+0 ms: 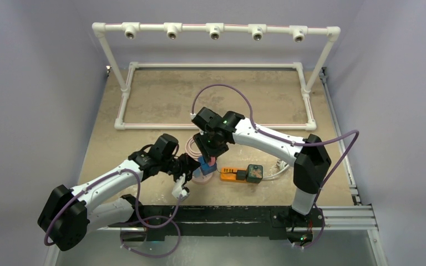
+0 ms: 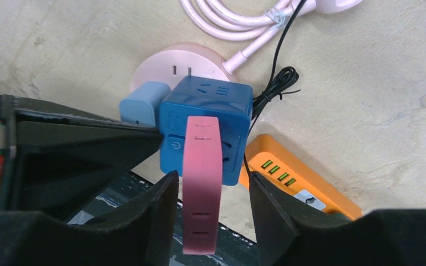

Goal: Insert the plug

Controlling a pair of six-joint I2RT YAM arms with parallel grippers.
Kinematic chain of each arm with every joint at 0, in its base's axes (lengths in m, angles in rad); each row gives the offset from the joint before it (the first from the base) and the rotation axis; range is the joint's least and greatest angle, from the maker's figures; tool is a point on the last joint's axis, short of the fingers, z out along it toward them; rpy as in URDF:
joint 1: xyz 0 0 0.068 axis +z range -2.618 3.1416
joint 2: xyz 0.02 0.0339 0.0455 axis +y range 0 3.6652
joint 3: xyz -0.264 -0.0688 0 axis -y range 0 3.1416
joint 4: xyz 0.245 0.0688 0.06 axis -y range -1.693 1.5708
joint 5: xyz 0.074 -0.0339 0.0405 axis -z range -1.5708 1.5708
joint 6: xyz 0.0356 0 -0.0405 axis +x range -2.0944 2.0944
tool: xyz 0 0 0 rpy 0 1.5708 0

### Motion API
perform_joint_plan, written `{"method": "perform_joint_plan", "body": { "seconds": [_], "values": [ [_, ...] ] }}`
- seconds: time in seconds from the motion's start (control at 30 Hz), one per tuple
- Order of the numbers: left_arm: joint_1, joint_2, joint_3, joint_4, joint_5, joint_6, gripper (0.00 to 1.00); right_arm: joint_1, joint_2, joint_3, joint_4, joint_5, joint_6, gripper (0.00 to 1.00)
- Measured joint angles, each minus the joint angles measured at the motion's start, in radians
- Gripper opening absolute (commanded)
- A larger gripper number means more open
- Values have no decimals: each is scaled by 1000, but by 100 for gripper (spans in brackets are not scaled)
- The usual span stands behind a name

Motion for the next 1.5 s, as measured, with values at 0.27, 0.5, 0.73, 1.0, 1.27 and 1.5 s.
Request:
{"method": "perform_joint_plan", "body": {
  "seconds": [0.27, 0.5, 0.73, 1.0, 1.27, 1.5],
  "values": [
    [0, -7, -11, 12, 0, 8, 0, 0, 0, 69, -12, 0, -3, 32],
    [0, -7, -12, 13, -2, 8, 0, 0, 0, 63, -10, 1, -8, 4],
    [0, -7, -12, 13, -2, 8, 0, -1, -6, 48, 3, 0, -10, 0],
    [0, -8, -13, 13, -2, 9, 0, -1, -16, 33, 16, 6, -9, 0],
    [0, -21, -32, 24, -4, 56, 0, -2, -42, -10, 53, 2, -9, 0],
    [0, -25, -41, 29, -7, 88, 0, -2, -57, -39, 83, -1, -9, 0]
  ]
}}
